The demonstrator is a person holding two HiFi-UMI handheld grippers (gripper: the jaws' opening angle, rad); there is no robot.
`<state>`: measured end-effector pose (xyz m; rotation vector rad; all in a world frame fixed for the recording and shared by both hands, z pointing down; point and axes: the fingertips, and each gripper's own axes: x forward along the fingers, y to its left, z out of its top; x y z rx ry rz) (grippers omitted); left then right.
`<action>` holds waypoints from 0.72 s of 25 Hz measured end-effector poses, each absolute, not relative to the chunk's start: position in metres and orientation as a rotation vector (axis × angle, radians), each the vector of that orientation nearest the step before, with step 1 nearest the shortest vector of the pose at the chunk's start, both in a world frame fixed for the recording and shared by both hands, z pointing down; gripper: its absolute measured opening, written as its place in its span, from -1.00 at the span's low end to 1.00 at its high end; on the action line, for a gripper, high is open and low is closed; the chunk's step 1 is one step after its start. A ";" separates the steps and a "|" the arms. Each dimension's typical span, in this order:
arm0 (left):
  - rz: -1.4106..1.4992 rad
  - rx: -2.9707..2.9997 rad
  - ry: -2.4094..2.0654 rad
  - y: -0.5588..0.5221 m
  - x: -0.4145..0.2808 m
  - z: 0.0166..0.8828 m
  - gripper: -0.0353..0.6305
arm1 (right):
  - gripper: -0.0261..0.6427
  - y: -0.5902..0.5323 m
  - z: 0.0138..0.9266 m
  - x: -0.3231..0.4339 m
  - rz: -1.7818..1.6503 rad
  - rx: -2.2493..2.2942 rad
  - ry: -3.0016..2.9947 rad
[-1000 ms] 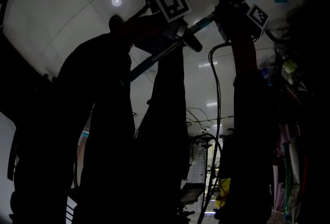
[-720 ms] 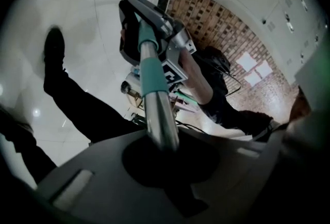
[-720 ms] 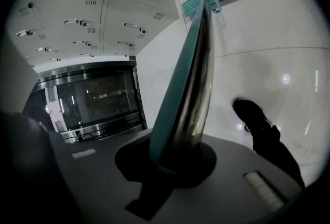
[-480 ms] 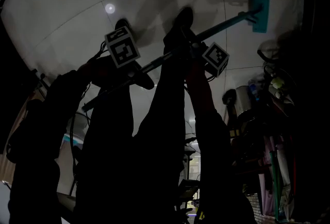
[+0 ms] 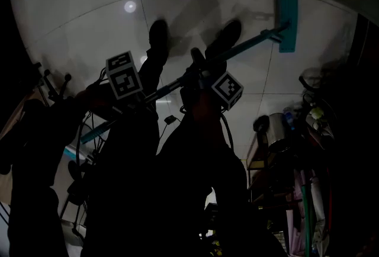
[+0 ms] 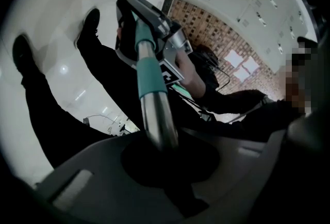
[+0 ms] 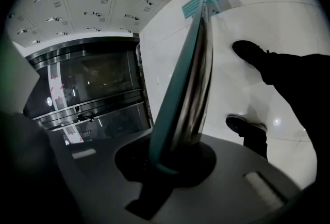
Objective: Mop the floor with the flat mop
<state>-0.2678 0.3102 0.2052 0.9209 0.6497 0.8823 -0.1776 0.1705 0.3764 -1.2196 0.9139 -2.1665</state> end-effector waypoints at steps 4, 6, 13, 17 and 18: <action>0.892 0.937 0.645 0.316 -0.286 0.203 -0.81 | -0.82 0.176 0.371 -0.195 -2.163 -1.209 0.925; 0.886 0.944 0.648 0.318 -0.289 0.202 -0.81 | -0.83 0.177 0.370 -0.197 -2.166 -1.217 0.936; 0.850 0.953 0.662 0.320 -0.284 0.201 -0.82 | -0.83 0.175 0.368 -0.191 -2.170 -1.255 0.950; 0.842 0.959 0.674 0.318 -0.280 0.200 -0.82 | -0.83 0.173 0.366 -0.185 -2.171 -1.270 0.952; 0.841 0.958 0.676 0.318 -0.278 0.200 -0.82 | -0.83 0.172 0.366 -0.184 -2.169 -1.273 0.950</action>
